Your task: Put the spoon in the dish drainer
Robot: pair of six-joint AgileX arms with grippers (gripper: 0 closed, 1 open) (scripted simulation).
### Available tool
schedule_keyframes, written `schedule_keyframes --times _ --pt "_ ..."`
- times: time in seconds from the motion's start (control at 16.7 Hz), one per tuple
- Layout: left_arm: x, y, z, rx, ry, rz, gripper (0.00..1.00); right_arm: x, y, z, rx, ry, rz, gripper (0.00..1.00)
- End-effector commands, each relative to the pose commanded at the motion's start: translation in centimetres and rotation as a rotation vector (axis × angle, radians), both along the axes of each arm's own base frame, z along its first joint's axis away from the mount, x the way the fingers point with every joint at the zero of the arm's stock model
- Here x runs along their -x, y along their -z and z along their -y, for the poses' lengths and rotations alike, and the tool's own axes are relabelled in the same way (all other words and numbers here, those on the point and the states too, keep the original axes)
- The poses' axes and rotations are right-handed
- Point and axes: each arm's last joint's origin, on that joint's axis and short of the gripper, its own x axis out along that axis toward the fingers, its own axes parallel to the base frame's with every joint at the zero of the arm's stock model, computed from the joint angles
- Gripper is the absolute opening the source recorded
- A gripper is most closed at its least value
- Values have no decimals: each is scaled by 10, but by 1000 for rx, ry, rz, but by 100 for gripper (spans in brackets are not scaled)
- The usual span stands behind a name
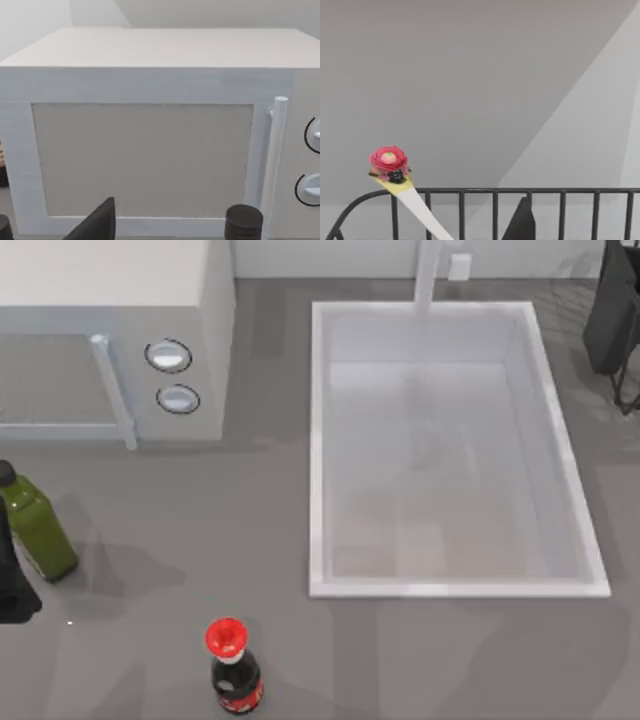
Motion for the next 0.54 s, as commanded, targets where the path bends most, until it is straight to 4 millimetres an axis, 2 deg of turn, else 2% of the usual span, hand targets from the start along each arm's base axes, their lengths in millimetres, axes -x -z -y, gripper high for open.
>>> schedule_keyframes --times 0.18,0.54 --pt "0 0 0 0 0 0 100 0 0 0 0 0 0 98" --pt "0 0 0 0 0 0 100 0 0 0 0 0 0 100"
